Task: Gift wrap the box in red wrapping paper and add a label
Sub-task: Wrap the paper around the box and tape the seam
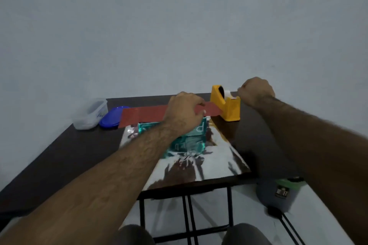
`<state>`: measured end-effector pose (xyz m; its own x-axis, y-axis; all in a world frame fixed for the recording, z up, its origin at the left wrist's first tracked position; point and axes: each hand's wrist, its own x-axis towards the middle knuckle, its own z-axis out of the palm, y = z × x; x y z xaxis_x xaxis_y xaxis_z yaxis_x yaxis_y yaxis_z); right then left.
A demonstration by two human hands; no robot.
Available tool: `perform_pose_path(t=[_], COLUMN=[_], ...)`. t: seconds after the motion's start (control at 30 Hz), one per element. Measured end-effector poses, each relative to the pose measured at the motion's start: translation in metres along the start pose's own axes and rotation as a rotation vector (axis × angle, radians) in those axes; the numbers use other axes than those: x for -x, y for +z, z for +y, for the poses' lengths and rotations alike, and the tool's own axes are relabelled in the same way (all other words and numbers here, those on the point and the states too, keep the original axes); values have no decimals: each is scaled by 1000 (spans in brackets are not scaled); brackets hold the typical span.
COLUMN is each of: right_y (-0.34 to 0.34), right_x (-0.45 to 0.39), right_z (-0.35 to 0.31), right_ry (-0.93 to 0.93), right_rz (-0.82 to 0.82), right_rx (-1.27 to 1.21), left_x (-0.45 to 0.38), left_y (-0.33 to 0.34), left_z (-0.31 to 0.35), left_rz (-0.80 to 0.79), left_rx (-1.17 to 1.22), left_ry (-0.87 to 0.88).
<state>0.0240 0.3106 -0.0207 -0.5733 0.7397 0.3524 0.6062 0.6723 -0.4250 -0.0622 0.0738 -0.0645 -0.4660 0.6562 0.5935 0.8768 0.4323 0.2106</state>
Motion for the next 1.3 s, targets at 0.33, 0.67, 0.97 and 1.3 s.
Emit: perform_pose_path(t=[0.33, 0.67, 0.97, 1.3], right_y=[14, 22, 19, 67], right_x=[-48, -61, -36, -3], right_z=[3, -1, 18, 44], right_ry=[206, 495, 575, 509], right_rz=[-395, -461, -340, -155], right_rx=[-239, -634, -924, -1020], left_x=[-100, -131, -133, -129], left_y=[70, 105, 107, 108], left_z=[55, 59, 50, 48], left_rz=[-317, -310, -288, -271], left_rx=[-152, -83, -88, -124], left_ry=[-245, -398, -375, -319])
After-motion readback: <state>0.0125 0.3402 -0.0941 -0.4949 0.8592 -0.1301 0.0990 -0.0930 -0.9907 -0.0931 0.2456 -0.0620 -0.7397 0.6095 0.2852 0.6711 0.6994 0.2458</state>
